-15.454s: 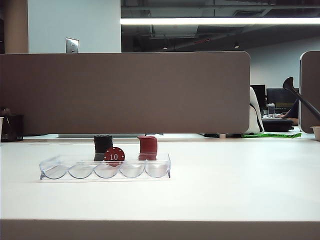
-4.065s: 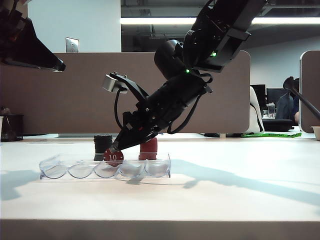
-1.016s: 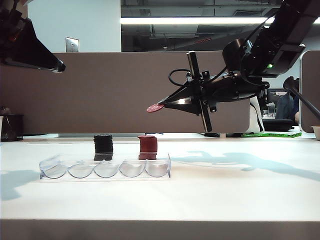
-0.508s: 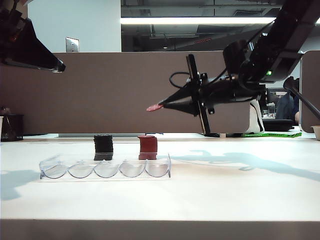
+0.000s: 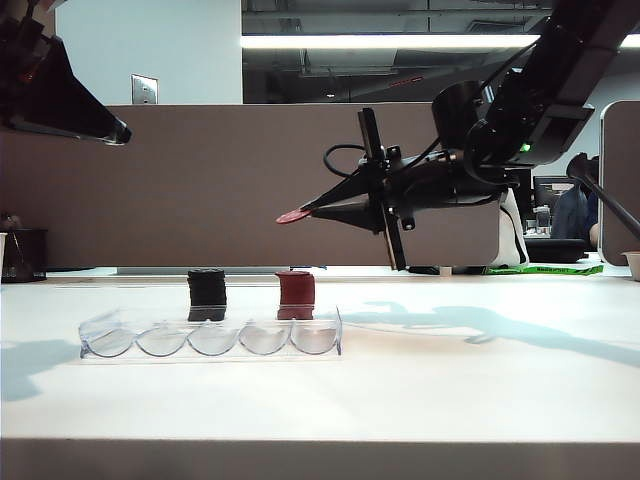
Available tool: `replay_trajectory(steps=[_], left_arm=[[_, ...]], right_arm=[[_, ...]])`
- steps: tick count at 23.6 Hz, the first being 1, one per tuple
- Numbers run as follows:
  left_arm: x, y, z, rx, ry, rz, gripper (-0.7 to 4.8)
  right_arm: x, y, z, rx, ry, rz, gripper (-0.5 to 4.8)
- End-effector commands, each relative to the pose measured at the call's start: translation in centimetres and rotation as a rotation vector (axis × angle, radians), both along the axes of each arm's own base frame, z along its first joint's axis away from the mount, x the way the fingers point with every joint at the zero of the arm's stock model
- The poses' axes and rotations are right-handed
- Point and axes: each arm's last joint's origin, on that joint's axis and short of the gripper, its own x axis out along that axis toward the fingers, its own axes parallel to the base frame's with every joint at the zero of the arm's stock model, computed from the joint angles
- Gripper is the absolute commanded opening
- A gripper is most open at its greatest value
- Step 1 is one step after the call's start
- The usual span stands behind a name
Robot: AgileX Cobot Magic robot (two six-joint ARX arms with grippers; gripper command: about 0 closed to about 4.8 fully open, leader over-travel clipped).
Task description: Pick up the chip in the box and place it on the pile of chips with the same color.
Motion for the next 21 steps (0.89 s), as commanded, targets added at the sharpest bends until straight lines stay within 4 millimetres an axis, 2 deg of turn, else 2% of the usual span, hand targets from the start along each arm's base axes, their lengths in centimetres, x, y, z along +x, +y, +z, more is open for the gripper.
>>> replay_trajectory(steps=[1,11,21], left_arm=[[0.0,-0.03,0.31,-0.014,-0.008,-0.011,0.58],[0.0,-0.03,0.31,-0.014,-0.008,-0.011,0.58],[0.0,-0.03,0.31,-0.014,-0.008,-0.011,0.58]], right_arm=[[0.15,0.05,-0.17,0.002,-0.003,-0.002,-0.01],[0.46,0.04,-0.75,-0.027,-0.008,-0.079,-0.01],[0.28,0.89,-1.14,-0.06,0.001,-0.132,-0.01]])
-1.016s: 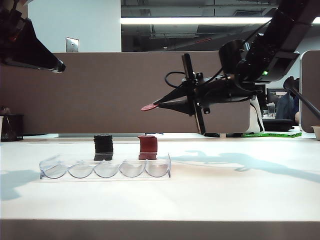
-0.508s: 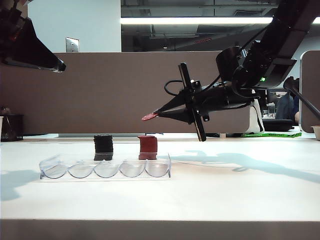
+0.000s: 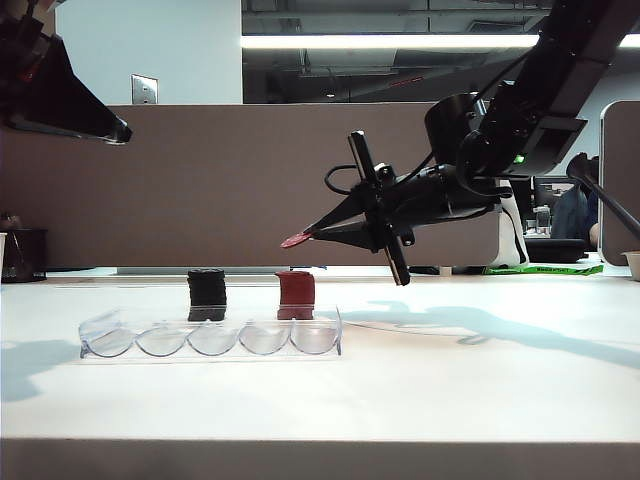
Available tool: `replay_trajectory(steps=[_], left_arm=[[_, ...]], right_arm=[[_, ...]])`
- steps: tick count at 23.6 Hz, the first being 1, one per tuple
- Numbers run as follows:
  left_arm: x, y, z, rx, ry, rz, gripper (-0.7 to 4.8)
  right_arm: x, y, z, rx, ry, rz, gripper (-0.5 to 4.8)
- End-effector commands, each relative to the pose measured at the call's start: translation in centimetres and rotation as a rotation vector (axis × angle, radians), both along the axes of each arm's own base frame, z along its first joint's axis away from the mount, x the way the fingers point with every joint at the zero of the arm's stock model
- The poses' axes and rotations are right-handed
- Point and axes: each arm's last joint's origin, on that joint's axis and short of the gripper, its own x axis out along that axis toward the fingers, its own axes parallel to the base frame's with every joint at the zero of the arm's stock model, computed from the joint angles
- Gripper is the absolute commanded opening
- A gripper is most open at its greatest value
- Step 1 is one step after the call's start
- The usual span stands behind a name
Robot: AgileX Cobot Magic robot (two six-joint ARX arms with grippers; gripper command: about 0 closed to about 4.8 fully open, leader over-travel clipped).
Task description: Pick up the chip in the box and place it on the pile of chips with the same color.
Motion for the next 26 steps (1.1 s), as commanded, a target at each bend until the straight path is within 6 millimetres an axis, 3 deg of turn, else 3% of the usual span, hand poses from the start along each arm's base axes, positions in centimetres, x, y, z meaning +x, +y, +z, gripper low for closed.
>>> replay_trajectory(steps=[1,26], left_arm=[[0.02,-0.01,0.3,-0.009,-0.01,-0.004,0.58],[0.02,-0.01,0.3,-0.009,-0.01,-0.004,0.58]], right_arm=[[-0.01,0.22,0.12,-0.004,-0.008,-0.011,-0.01],[-0.5,0.67,-0.61,-0.047,0.055,-0.005,-0.01]])
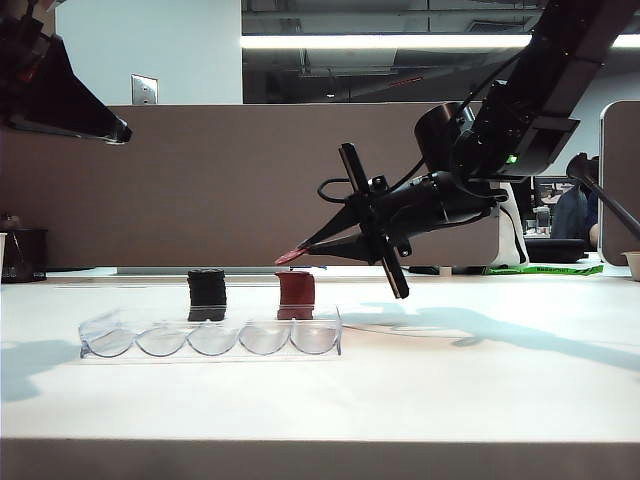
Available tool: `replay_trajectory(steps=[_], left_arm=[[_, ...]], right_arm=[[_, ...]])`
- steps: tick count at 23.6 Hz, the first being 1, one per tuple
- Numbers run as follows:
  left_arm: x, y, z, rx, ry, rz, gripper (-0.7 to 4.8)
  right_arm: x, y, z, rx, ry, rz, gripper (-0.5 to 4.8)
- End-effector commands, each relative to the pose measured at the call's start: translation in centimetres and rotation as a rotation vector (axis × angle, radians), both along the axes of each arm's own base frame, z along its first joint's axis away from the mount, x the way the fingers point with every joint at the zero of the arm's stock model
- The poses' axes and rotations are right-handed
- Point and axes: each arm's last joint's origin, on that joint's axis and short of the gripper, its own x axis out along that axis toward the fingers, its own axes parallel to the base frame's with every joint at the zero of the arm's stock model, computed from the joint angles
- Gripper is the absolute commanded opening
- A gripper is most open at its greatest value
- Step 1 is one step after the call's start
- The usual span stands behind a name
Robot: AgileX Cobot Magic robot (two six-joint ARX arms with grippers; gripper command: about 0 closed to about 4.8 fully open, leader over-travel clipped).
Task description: Pick up the chip in the box and place it on the pile of chips with the same color.
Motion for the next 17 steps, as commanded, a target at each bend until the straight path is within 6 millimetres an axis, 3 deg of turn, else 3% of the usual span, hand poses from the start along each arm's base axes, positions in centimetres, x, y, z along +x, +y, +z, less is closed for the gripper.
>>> replay_trajectory(steps=[1,17], left_arm=[[0.02,-0.01,0.3,-0.009,-0.01,-0.005,0.58],[0.02,-0.01,0.3,-0.009,-0.01,-0.005,0.58]], right_arm=[[0.14,0.02,0.24,-0.013,-0.033,-0.027,-0.01],[0.23,0.06,0.25,-0.03,-0.047,-0.064,-0.01]])
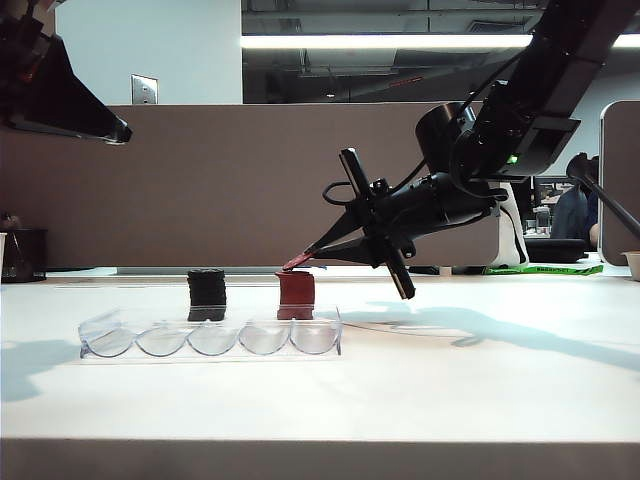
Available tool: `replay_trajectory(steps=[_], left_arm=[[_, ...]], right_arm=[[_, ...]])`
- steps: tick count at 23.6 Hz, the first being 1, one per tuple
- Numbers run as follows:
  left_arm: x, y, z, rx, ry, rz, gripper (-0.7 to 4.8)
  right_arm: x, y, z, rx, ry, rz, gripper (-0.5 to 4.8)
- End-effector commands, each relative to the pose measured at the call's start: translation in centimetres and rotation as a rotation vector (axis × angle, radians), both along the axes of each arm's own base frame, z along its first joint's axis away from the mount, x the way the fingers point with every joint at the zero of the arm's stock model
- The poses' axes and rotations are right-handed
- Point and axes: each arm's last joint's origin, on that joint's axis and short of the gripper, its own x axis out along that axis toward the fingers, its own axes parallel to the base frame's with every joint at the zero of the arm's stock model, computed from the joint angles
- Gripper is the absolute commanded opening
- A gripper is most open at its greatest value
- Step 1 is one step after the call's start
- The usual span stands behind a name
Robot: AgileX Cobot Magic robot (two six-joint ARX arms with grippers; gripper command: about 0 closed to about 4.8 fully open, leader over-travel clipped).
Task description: Pick up the chip in the box and place it on the pile of chips with the same color.
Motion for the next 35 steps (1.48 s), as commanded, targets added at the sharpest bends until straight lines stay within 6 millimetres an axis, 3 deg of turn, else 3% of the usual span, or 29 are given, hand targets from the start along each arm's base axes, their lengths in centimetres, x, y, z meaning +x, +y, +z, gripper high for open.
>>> replay_trajectory(steps=[1,28,35], left_arm=[[0.02,-0.01,0.3,-0.009,-0.01,-0.004,0.58],[0.01,-0.01,0.3,-0.009,-0.009,-0.004,0.58],[0.01,-0.01,0.3,-0.008,-0.01,-0.005,0.58]], right_arm=[[0.03,0.14,0.32,0.005,-0.026,0.004,-0.01],[-0.16,0.57,0.29,-0.004,-0.043,0.018,0.01],[-0.11,0.47,0.29,-0.006,-0.044,0.014,0.46]])
